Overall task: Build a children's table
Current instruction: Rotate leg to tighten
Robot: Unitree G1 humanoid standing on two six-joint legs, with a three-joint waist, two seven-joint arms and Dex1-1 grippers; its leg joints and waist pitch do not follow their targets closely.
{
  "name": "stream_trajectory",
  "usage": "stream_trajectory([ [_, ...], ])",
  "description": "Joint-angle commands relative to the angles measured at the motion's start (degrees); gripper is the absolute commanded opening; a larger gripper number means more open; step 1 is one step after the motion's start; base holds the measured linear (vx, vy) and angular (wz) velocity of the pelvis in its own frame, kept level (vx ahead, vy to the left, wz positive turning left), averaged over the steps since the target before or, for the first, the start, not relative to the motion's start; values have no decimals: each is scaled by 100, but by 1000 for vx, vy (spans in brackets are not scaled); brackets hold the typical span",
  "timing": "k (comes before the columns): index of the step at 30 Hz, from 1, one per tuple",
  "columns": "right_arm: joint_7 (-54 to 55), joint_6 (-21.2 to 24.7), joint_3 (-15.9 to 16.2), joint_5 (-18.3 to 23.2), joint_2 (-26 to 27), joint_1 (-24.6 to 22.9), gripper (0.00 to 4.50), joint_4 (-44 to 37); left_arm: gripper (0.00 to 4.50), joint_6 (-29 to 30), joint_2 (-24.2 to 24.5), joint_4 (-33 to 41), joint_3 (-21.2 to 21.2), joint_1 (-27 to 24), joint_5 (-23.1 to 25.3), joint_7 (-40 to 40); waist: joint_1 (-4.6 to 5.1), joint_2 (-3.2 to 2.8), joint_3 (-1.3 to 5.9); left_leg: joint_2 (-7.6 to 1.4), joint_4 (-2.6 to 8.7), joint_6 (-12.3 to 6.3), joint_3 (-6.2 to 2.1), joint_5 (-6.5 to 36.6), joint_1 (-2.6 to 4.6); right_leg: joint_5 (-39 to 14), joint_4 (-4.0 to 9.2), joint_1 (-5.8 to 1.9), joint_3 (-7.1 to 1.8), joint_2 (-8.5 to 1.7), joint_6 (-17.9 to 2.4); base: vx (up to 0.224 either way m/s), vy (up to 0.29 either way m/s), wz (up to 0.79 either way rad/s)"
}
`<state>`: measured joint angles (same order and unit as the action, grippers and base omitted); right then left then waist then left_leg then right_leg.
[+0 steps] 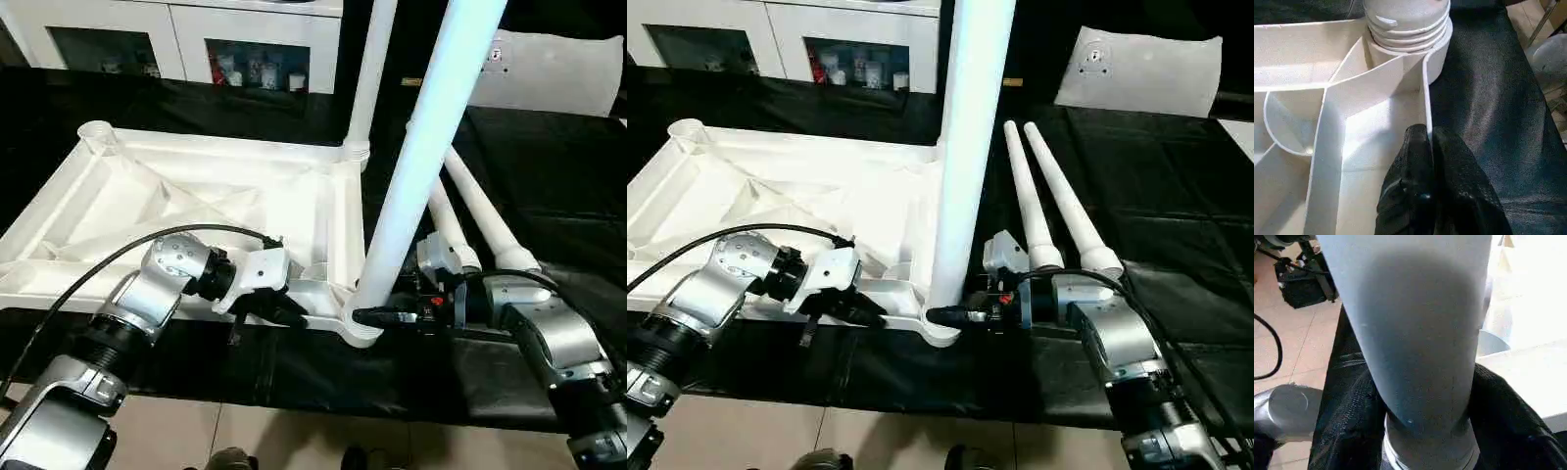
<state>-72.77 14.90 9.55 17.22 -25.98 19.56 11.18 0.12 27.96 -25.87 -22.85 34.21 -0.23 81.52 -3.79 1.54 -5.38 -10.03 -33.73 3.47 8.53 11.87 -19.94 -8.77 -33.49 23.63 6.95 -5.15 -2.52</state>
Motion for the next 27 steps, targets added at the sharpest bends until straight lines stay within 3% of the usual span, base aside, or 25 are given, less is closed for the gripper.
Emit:
stream_trajectory([
  [1, 28, 181, 123, 170, 108, -185, 204, -223, 0, 195, -77, -123, -221, -47, 245, -122, 5, -12, 441, -309, 362, -446, -3, 501, -28, -1467, 354, -412, -380, -398, -1115, 0, 0, 0],
  [4, 910, 417, 5, 149, 566, -385, 203, -376, 0, 885, -430, 7, 74, -18, 23, -701, -1, -14, 396, -317, 391, -354, 0, 692, -9, -1770, 402, -392, -382, -404, -1059, 0, 0, 0],
  [5, 1240, 474, -21, 80, 743, -387, 203, -341, 0, 1088, -573, 48, 154, 1, -17, -931, 10, -43, 349, -301, 414, -220, -15, 1014, 12, -2347, 468, -383, -358, -408, -911, 0, 0, 0],
  [7, 1781, 547, -81, -38, 1043, -343, 202, -226, 0, 1384, -815, 82, 267, 41, -66, -1294, 81, -10, 302, -231, 405, -33, -41, 1492, 74, -3601, 646, -352, -277, -412, -400, 0, 0, 0],
  [8, 2039, 579, -120, -89, 1192, -310, 201, -159, 0, 1518, -935, 89, 320, 64, -93, -1460, 87, -19, 308, -218, 391, -16, -46, 1554, 104, -3793, 693, -337, -255, -423, -297, -56, 6, -3],
  [9, 2346, 639, -176, -126, 1392, -258, 201, -79, 0, 1690, -1113, 80, 418, 109, -118, -1746, 139, -30, 302, -211, 392, 16, -62, 1634, 91, -3923, 739, -344, -205, -413, -178, -55, 19, -6],
  [10, 2600, 671, -221, -164, 1556, -212, 201, -11, 0, 1845, -1266, 69, 509, 150, -150, -1991, 199, -25, 306, -227, 411, 39, -102, 1723, 34, -3887, 749, -384, -159, -407, -85, -55, 19, -6],
  [11, 2803, 710, -256, -188, 1688, -185, 201, 11, 0, 2006, -1395, 82, 588, 180, -176, -2167, 224, -47, 300, -230, 414, 41, -117, 1812, 38, -3875, 765, -383, -133, -401, -48, 0, 0, 0],
  [13, 3572, 785, -369, -291, 2197, 46, 201, 267, 0, 2409, -1878, -17, 917, 348, -222, -3013, 352, -69, 320, -263, 427, 14, -165, 2063, 31, -3632, 797, -419, -65, -412, -65, 0, 0, 0],
  [14, 4109, 821, -480, -346, 2541, 233, 201, 483, 0, 2594, -2156, -107, 1120, 465, -172, -3606, 386, -94, 314, -278, 428, 24, -165, 2137, 46, -3546, 783, -400, -62, -412, -122, 0, 0, 0],
  [15, 4403, 837, -549, -378, 2709, 343, 201, 611, 0, 2650, -2278, -162, 1222, 526, -128, -3918, 479, -109, 284, -297, 437, 32, -192, 2456, 80, -3577, 856, -399, 62, -395, -88, 0, 0, 0],
  [16, 4655, 881, -612, -418, 2825, 439, 201, 718, 0, 2693, -2354, -184, 1294, 565, -99, -4140, 488, -157, 304, -303, 421, 34, -212, 2569, 117, -3490, 848, -430, 92, -419, -77, 0, 0, 0],
  [17, 4913, 940, -671, -466, 2938, 563, 201, 866, 0, 2696, -2438, -216, 1381, 610, -64, -4428, 548, -148, 320, -339, 452, -23, -219, 2560, 68, -3119, 799, -473, 66, -432, -143, 0, 0, 0],
  [18, 5065, 977, -707, -497, 3006, 639, 201, 957, 0, 2695, -2489, -234, 1435, 638, -39, -4608, 560, -152, 314, -332, 462, -71, -199, 2416, 32, -2901, 773, -456, 14, -450, -247, 0, 0, 0],
  [19, 5191, 982, -736, -542, 3060, 707, 201, 1048, 0, 2700, -2510, -222, 1445, 648, 7, -4699, 539, -127, 317, -282, 433, -119, -152, 2266, 68, -2921, 807, -420, -11, -462, -303, 0, 0, 0],
  [21, 5397, 866, -797, -641, 3197, 866, 201, 1266, 0, 2696, -2525, -142, 1398, 648, 166, -4835, 531, -117, 320, -266, 432, -171, -129, 1928, 22, -2833, 757, -425, -58, -473, -429, 0, 0, 0],
  [24, 5402, 720, -816, -724, 3251, 884, 273, 1299, 0, 2611, -2420, -37, 1274, 594, 314, -4750, 472, -97, 367, -293, 424, -269, -83, 1304, -10, -2200, 656, -426, -158, -476, -662, 0, 0, 0],
  [26, 5474, 697, -874, -777, 3296, 892, 276, 1331, 0, 2559, -2374, -10, 1235, 568, 356, -4713, 447, -68, 393, -289, 408, -353, -57, 951, -35, -1761, 564, -427, -213, -448, -850, 0, 0, 0],
  [27, 5561, 608, -889, -849, 3275, 867, 281, 1332, 0, 2394, -2254, 1, 1136, 520, 379, -4536, 454, -51, 426, -265, 392, -426, -57, 798, -87, -1671, 512, -453, -233, -438, -884, 0, 0, 0],
])
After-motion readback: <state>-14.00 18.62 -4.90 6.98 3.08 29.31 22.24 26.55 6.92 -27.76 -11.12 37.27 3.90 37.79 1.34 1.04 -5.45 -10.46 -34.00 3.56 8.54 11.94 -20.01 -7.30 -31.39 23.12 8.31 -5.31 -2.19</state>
